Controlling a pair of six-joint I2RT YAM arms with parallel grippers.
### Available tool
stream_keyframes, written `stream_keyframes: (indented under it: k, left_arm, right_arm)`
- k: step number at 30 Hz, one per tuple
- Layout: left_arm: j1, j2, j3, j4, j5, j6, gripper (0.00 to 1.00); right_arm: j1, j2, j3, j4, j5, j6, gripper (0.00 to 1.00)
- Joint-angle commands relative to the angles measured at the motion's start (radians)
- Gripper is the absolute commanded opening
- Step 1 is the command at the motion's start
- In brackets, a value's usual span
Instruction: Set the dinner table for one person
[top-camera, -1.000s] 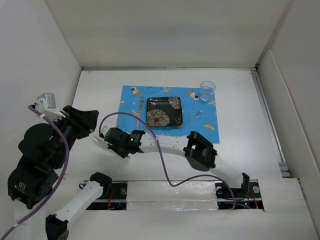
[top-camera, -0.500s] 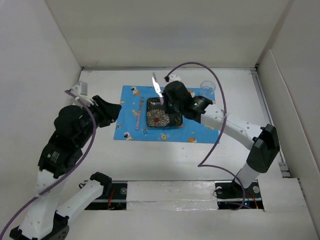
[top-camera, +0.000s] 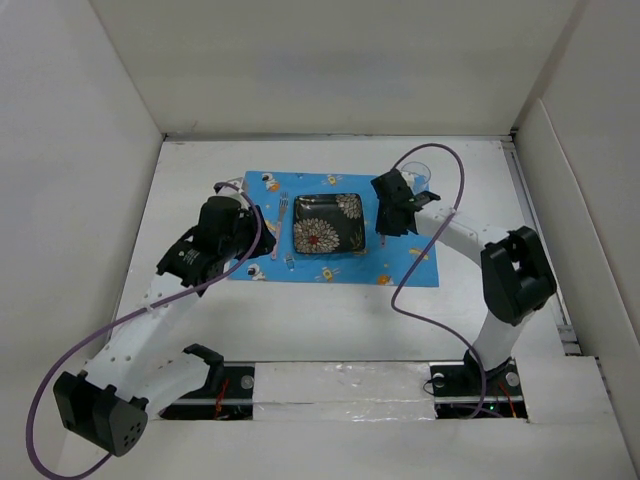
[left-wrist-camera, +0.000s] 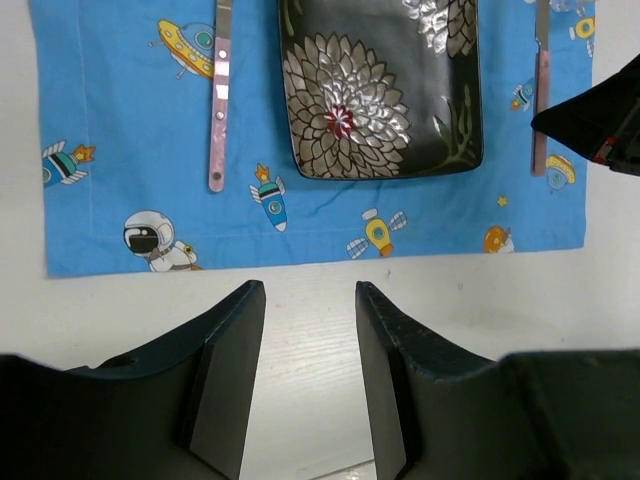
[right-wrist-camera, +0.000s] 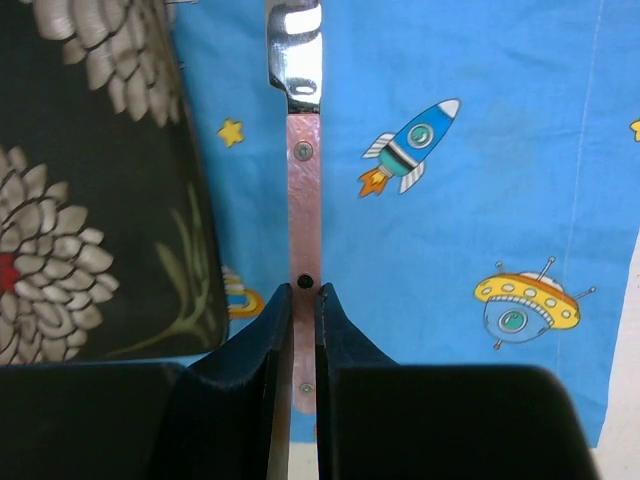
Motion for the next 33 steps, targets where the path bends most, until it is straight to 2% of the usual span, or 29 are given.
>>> stream_keyframes:
  k: [1,6,16,17,19,20,23,26,30,31,32,33]
  left_arm:
    - [-0.006,-0.015,0.037,0.063,-0.051,0.048,0.39]
    - [-0.006,-0.024,0.034,0.069,-0.003,0.020,0.39]
    - [-0.006,-0.044,0.046,0.064,-0.014,-0.001,0.40]
    - [-0.006,-0.046,0.049,0.066,-0.014,-0.005,0.40]
    - [-0.006,-0.047,0.048,0.070,-0.015,-0.011,0.43]
    - [-0.006,-0.049,0.049,0.072,-0.018,-0.012,0.53]
    - [-0.006,-0.049,0.058,0.069,-0.018,-0.011,0.60]
    - [-0.006,-0.047,0.074,0.066,-0.020,-0.008,0.61]
    - [-0.006,-0.047,0.120,0.061,-0.061,0.009,0.62]
    - [-0.006,-0.052,0.162,0.063,-0.066,0.009,0.64]
    - [-0.006,-0.055,0.163,0.063,-0.066,0.009,0.64]
    - [-0.006,-0.055,0.184,0.066,-0.068,0.006,0.64]
  right_arm:
    - [-0.020,0.039,0.032,0.058,-0.009,-0.016,0.00]
    - [-0.041,0.105,0.054,0.053,-0.012,-0.051,0.00]
    - [-0.041,0.168,0.071,0.042,-0.024,-0.091,0.01]
    - [-0.041,0.168,0.069,0.041,-0.024,-0.094,0.12]
    - [-0.041,0.156,0.055,0.033,-0.012,-0.094,0.24]
    - [-0.041,0.146,0.048,0.036,-0.011,-0.093,0.35]
    - [-0.041,0.100,0.032,0.041,-0.021,-0.099,0.53]
    - [-0.041,0.045,0.054,0.013,-0.052,-0.117,0.62]
    - [-0.032,-0.056,0.141,-0.057,-0.113,-0.152,0.63]
    - [-0.032,-0.118,0.178,-0.080,-0.136,-0.156,0.46]
    - [-0.032,-0.152,0.178,-0.080,-0.136,-0.153,0.45]
    - [-0.032,-0.189,0.220,-0.085,-0.139,-0.149,0.33]
